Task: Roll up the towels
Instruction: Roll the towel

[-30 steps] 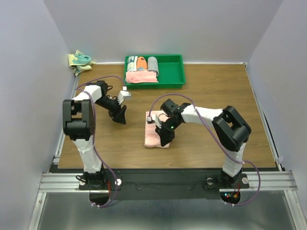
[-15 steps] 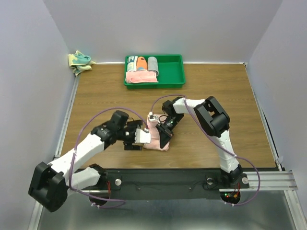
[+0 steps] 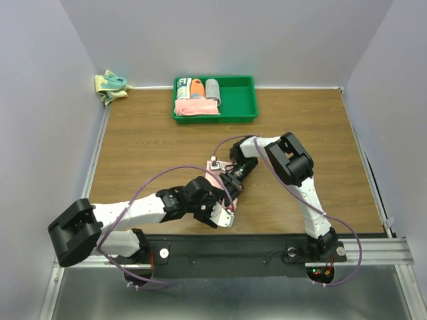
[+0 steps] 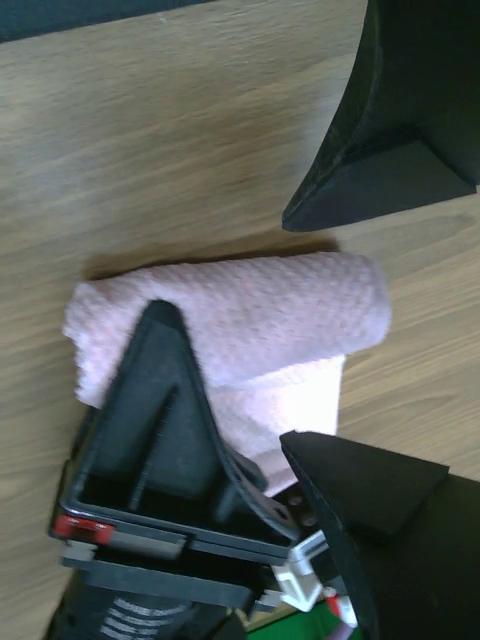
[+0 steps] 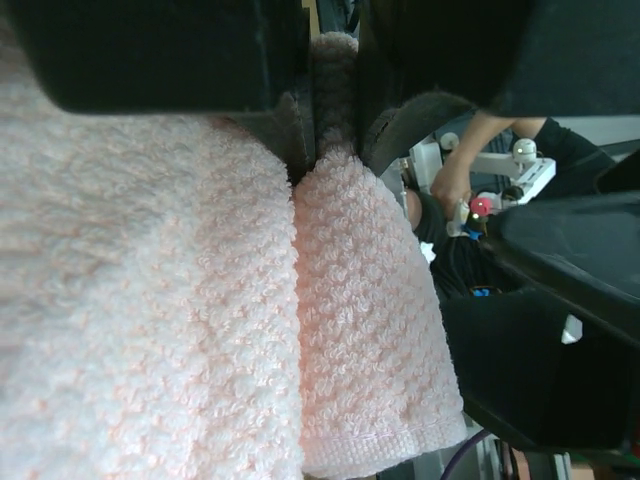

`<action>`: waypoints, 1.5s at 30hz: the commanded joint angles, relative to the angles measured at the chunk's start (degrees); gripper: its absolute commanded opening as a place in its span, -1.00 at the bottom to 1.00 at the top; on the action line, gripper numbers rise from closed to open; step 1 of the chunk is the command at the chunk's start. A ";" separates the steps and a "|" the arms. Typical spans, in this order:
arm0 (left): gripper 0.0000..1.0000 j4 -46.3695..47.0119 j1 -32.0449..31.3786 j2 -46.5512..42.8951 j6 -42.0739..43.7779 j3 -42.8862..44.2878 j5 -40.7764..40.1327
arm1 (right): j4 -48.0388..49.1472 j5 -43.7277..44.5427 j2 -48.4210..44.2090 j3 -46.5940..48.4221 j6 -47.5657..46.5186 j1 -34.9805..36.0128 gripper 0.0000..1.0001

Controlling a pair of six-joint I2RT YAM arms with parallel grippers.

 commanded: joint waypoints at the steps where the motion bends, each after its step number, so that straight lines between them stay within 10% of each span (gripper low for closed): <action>1: 0.55 5.35 -1.33 5.16 -2.30 0.85 -3.04 | -0.10 1.75 1.70 1.25 -3.09 -0.44 -0.90; 9: -0.16 3.36 -1.33 12.29 -5.38 3.31 -4.55 | -0.81 2.36 1.00 1.69 -3.70 -1.15 -0.79; 22: -0.76 -15.46 0.16 14.84 -9.77 10.16 11.88 | 0.42 13.07 -8.05 17.68 5.96 -10.37 0.75; 38: -0.58 -43.38 21.16 43.55 -6.44 36.17 35.27 | 17.21 24.34 -49.70 -3.65 8.87 -20.13 0.89; 45: -0.54 -54.93 25.91 57.72 0.24 48.30 39.14 | 22.38 34.69 -57.71 -14.29 11.48 -7.94 0.70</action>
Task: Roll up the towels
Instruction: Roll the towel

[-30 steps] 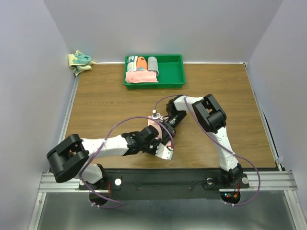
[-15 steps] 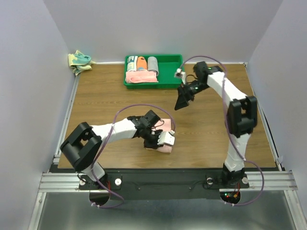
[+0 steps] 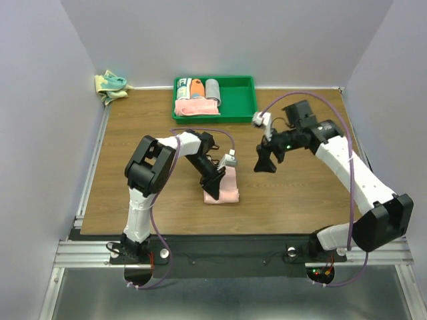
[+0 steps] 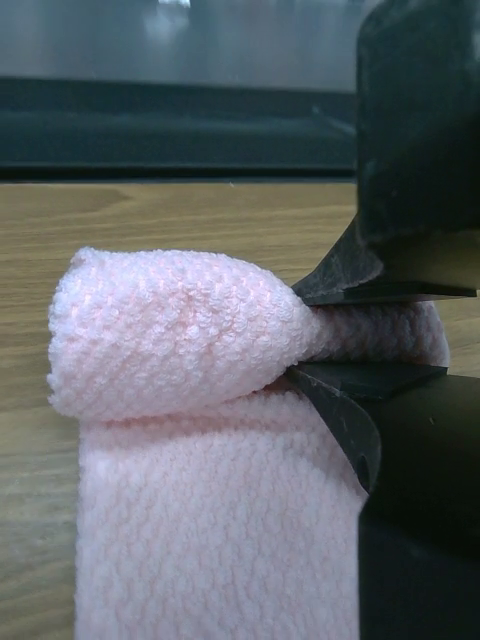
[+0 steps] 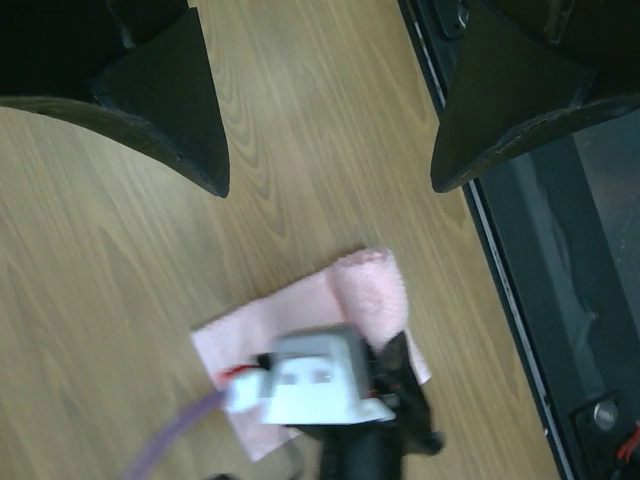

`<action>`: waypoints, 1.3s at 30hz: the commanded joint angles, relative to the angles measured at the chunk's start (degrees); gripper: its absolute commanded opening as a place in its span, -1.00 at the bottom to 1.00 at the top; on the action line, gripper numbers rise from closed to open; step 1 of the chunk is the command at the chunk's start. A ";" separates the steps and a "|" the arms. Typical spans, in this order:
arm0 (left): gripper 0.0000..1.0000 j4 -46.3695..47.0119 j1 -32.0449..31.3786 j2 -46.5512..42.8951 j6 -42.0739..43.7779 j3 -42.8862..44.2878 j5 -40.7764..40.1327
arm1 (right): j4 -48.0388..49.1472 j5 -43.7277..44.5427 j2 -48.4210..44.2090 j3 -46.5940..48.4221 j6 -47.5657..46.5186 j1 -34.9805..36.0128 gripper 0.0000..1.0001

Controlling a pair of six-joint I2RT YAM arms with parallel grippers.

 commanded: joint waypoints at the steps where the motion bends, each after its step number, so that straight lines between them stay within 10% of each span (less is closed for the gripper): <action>1: -0.54 -8.75 2.83 7.57 6.21 3.31 -4.70 | 11.07 13.16 -1.61 -7.01 3.00 10.72 0.65; 9: -0.53 -11.47 4.51 13.11 5.86 9.46 -4.44 | 27.28 27.53 5.75 -13.98 2.58 28.22 0.53; 21: -0.46 -10.86 6.09 14.70 5.60 10.70 -5.76 | 32.65 24.37 17.10 -14.86 -0.68 32.01 0.40; 33: -0.42 -11.48 6.71 15.05 6.04 12.28 -5.76 | 32.56 19.89 22.56 -17.67 -2.27 32.19 -0.47; 36: -0.24 -11.21 7.41 14.00 6.57 11.67 -5.58 | 32.21 19.45 22.56 -18.29 -2.18 32.27 -0.93; 39: -0.05 -11.13 8.64 11.80 6.92 10.44 -5.49 | 31.51 19.10 22.38 -18.82 -1.92 32.19 -0.99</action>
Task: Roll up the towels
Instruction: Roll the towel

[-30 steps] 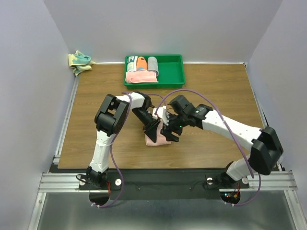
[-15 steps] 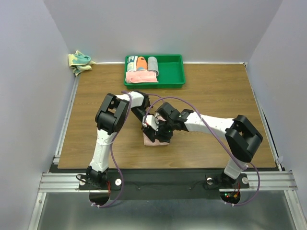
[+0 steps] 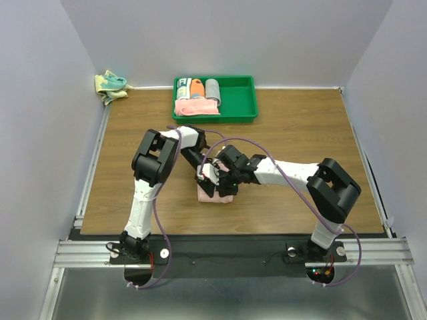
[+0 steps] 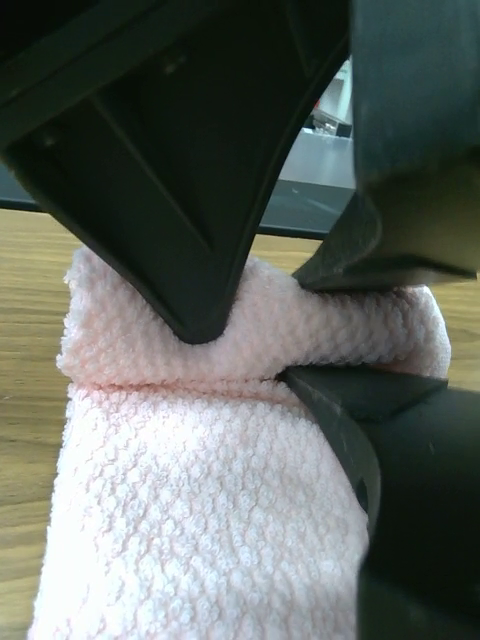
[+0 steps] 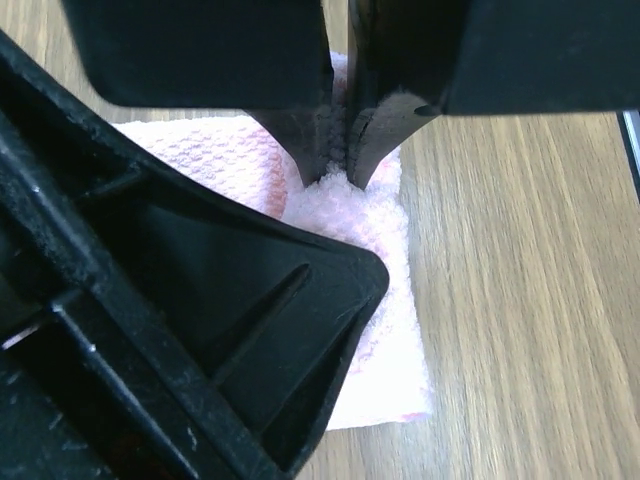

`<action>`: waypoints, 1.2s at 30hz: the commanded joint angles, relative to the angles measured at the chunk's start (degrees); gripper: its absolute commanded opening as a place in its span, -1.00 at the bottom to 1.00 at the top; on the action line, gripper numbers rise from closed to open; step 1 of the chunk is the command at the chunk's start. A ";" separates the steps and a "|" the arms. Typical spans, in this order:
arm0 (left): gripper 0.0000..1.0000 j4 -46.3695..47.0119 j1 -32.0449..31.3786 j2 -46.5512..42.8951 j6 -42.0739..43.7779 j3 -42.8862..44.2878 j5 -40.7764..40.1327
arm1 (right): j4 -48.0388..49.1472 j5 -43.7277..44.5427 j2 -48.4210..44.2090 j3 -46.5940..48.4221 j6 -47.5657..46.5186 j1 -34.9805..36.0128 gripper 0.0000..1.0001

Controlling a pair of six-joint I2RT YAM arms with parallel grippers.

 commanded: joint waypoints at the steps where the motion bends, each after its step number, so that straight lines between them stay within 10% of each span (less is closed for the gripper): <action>1: 0.02 7.43 2.63 -1.75 4.82 -1.63 -9.34 | -2.06 -1.52 1.31 -3.25 -0.41 0.54 -0.99; 14: 0.26 3.91 11.94 -8.08 8.60 -1.45 -11.71 | -6.54 -3.27 0.70 -3.44 -0.59 0.36 -0.99; 22: 0.39 6.90 28.37 -19.85 10.01 -6.89 -4.25 | -12.43 -9.86 5.44 2.72 3.45 -1.74 -0.99; 30: 0.62 27.16 30.85 -46.87 4.74 -24.81 -8.72 | -24.37 -22.93 16.49 15.96 6.71 -5.87 -0.99; 36: 0.62 37.99 21.48 -71.13 7.02 -43.62 -20.75 | -33.34 -31.56 25.38 25.55 5.66 -8.69 -0.99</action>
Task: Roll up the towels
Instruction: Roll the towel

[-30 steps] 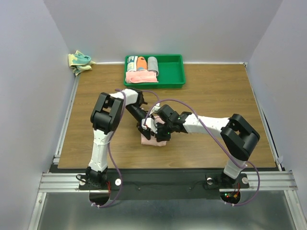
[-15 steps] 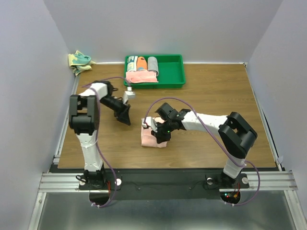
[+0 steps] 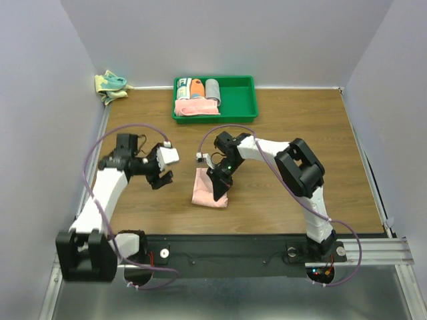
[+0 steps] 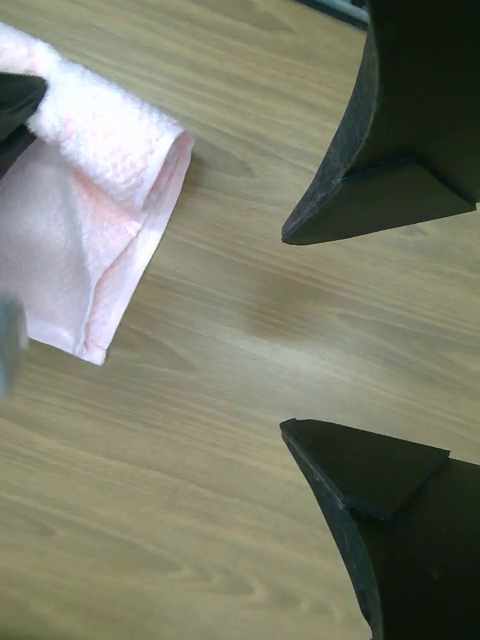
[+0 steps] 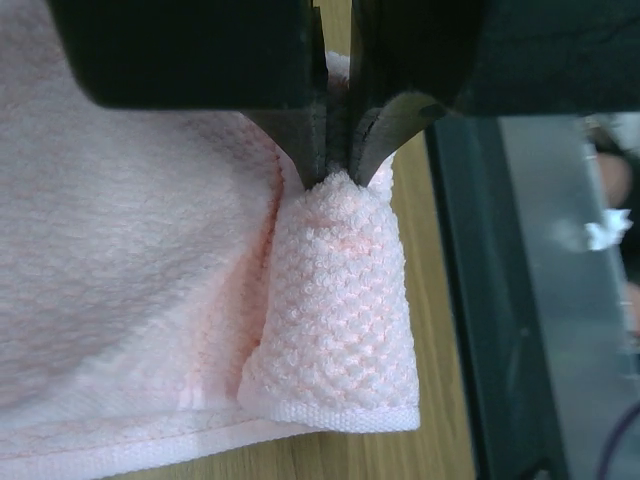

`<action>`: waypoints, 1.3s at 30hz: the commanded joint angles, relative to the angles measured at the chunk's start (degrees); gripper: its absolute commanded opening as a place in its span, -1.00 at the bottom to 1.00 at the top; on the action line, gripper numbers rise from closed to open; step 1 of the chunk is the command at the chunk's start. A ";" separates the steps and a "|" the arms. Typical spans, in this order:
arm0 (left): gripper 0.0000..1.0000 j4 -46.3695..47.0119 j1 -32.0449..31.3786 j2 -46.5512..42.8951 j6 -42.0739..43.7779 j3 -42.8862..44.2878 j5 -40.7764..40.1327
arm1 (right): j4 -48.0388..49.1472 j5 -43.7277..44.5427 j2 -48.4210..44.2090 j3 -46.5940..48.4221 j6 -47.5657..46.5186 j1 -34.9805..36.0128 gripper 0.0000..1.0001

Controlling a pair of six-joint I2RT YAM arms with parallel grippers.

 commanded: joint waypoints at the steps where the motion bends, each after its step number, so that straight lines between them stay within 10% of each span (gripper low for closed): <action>1: 0.64 11.52 -8.19 -14.65 1.25 -13.21 -10.20 | -10.40 -6.15 6.35 4.54 -0.57 -1.15 -0.99; 7: 0.82 20.14 -33.11 -30.67 0.46 -26.52 -26.55 | -13.75 -10.20 13.21 8.93 -0.48 -3.34 -0.98; 15: 0.74 32.26 -51.17 -17.88 -5.16 -25.14 -34.30 | -17.70 -11.44 18.32 11.93 -2.76 -5.28 -0.95; 25: 0.40 39.39 -53.82 0.16 -8.41 -19.51 -38.87 | -18.49 -10.12 20.16 14.21 -3.30 -5.63 -0.92; 32: -0.40 32.99 -53.82 2.45 -8.24 -19.16 -37.30 | -18.67 -9.59 19.02 14.92 -2.86 -7.30 -0.77; 39: -0.67 20.61 -52.60 6.31 -10.61 -14.94 -27.90 | -18.32 -7.66 12.18 21.14 1.01 -14.06 0.20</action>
